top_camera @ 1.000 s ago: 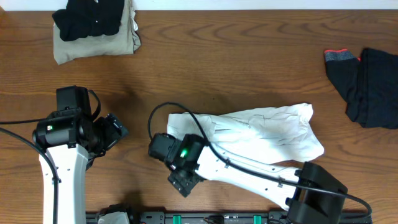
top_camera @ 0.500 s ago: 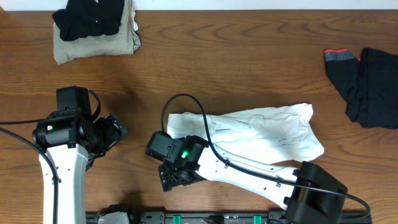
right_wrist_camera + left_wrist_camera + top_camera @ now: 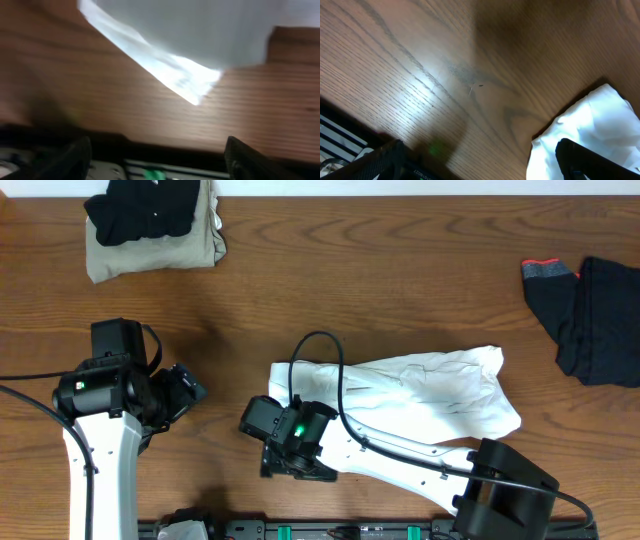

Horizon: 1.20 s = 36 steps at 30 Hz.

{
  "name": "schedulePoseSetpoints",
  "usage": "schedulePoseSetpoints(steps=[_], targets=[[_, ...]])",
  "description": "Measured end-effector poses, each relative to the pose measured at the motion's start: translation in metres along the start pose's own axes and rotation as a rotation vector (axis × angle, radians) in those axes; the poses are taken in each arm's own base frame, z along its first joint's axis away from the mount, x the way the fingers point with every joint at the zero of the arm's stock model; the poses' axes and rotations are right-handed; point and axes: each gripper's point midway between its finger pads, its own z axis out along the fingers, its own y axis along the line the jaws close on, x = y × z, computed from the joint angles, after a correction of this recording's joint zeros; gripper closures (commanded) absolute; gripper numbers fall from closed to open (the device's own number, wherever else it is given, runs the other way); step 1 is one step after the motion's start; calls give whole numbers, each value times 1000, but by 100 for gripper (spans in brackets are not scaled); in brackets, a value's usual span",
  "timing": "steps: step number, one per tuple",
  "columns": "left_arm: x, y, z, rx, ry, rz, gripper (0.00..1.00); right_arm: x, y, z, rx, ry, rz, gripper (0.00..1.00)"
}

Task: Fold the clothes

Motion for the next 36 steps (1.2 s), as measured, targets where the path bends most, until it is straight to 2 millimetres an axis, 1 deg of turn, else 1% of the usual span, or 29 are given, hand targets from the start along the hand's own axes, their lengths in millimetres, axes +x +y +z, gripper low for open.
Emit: schedulePoseSetpoints(steps=[2,5,9,10,13,17,24,27,29,31,36], targets=[[0,0,0,0,1,0,2,-2,-1,3,-3,-12,65,18],[1,0,0,-2,3,0,2,-4,-9,9,18,-22,169,16],[2,1,0,-4,7,0,2,-9,-15,11,31,-42,277,2],[2,1,0,-4,7,0,2,-12,-16,11,30,-52,311,1],[2,1,1,-5,9,0,2,-19,-17,13,21,-80,375,1],[2,2,1,-6,10,0,2,-25,-17,22,-11,-109,439,1],[3,2,2,-7,12,0,2,-29,-22,32,-27,-128,476,1],[3,2,2,-7,12,0,2,-31,-23,34,-31,-142,482,7],[3,2,2,-7,12,0,2,-34,-21,35,-45,-151,486,17],[3,2,2,-7,12,0,2,-38,-19,34,-58,-162,494,23],[3,2,2,-7,12,0,2,-40,-18,34,-68,-174,498,29]])
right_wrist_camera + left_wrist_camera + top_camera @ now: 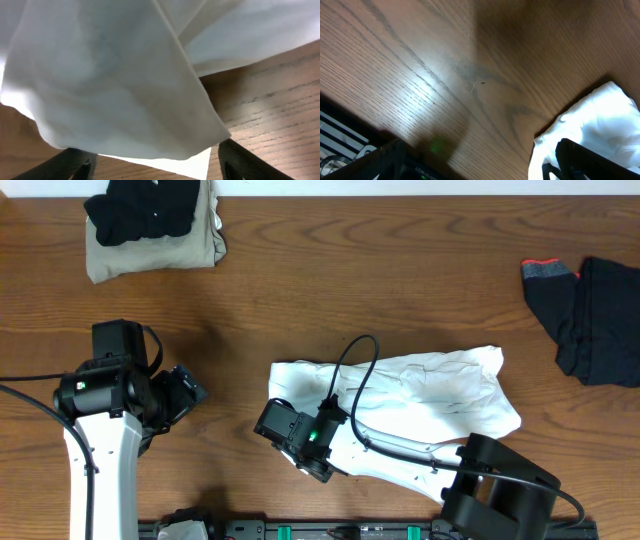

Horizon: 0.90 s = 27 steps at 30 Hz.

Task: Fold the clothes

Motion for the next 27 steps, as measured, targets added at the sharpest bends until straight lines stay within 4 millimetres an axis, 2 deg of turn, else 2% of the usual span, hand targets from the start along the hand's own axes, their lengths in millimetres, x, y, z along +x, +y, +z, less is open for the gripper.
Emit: schedulePoseSetpoints(steps=[18,27], targets=[[0,0,0,0,0,0,2,-3,-3,4,9,-15,9,30],[0,0,0,0,0,-1,2,-3,-4,4,11,-18,19,62]])
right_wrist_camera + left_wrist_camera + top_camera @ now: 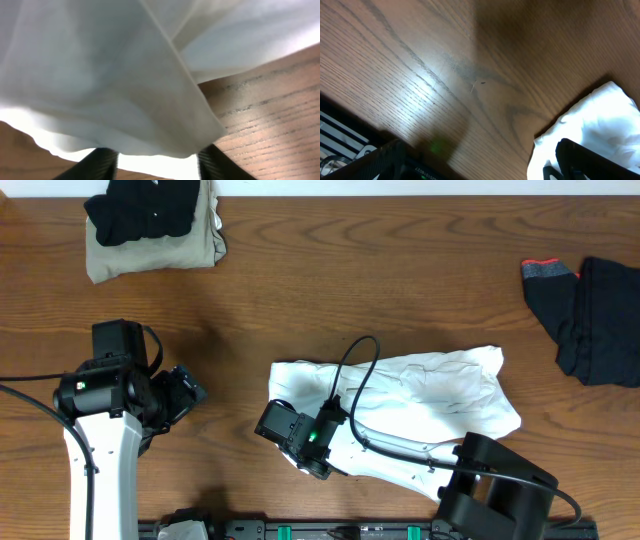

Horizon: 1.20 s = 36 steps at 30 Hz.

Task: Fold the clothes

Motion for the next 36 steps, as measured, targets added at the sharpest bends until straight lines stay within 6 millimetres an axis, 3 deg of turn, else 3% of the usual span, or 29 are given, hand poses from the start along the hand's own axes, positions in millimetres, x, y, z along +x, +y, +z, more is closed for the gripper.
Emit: schedulePoseSetpoints(steps=[11,16,25,31,36], targets=[[0,0,0,0,0,1,2,-3,-2,1,6,-13,-15,99],[0,0,0,0,0,1,2,-11,0,1,5,-21,-33,98],[-1,-1,0,3,-4,1,2,-45,5,-1,0,-55,-125,98],[-2,-1,0,5,-9,1,2,-60,20,-23,-68,-89,-249,99],[-2,-2,0,7,-10,1,2,-58,27,-38,-117,-86,-297,98]])
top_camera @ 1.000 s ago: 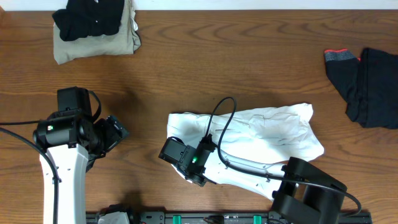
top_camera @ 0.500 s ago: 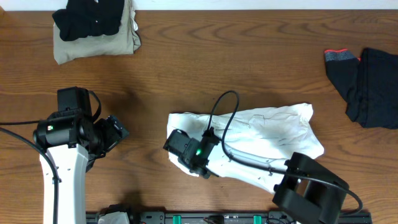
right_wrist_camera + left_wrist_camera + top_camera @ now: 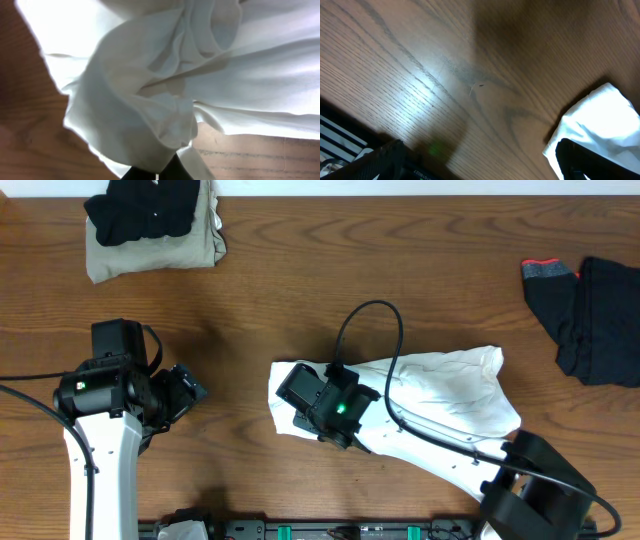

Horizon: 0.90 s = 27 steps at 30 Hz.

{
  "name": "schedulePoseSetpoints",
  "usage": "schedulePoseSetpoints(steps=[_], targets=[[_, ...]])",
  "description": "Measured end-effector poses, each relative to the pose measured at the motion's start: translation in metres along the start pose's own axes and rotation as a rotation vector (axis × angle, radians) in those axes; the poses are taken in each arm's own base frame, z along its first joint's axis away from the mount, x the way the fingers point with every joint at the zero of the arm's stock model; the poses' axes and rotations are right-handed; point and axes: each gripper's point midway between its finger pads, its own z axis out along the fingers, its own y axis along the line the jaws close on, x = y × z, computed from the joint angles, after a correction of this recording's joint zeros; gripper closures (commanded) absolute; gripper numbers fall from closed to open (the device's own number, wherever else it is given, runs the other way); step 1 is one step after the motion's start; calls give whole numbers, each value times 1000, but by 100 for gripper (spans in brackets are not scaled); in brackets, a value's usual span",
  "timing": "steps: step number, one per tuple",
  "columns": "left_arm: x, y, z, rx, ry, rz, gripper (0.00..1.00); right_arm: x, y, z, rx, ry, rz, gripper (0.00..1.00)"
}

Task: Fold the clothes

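Note:
A crumpled white garment [image 3: 440, 385] lies across the middle of the table. My right gripper [image 3: 302, 396] is over its left end and is shut on a bunched fold of the white cloth [image 3: 145, 125]; in the right wrist view the fingertips [image 3: 167, 172] are pinched together under the bunch. My left gripper [image 3: 188, 392] hangs open over bare wood to the left of the garment. Its dark fingers [image 3: 387, 160] frame the wood, and the garment's left corner [image 3: 600, 115] shows at the right.
A folded pile of khaki and black clothes [image 3: 155, 225] sits at the back left. A dark garment with a red-trimmed part [image 3: 590, 315] lies at the right edge. The wooden table [image 3: 300, 290] shows bare between them.
My right gripper was at the garment's near-left edge with its jaws narrowing round the hem. Now it is shut on the cloth and farther back, over the garment's left end. The left arm is unchanged.
At first my right gripper was open beside the garment's near-left corner. Then the hem lay between its open fingers, and later the fingers stood closer together. Now it holds a bunched fold over the garment's left end. The left gripper stayed open in place.

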Motion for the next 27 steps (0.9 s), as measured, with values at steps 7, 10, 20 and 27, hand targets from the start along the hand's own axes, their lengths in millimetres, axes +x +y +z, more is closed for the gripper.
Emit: schedulePoseSetpoints(steps=[7,10,20,27], targets=[[0,0,0,-1,0,0,2,-7,1,-1,0,-37,-77,97],[0,0,0,-1,0,0,2,-17,-2,-1,15,-78,-131,93],[0,0,0,0,0,0,2,-34,-8,-2,58,-143,-276,85],[0,0,0,0,0,0,2,-28,-24,-2,118,-102,-349,71]])
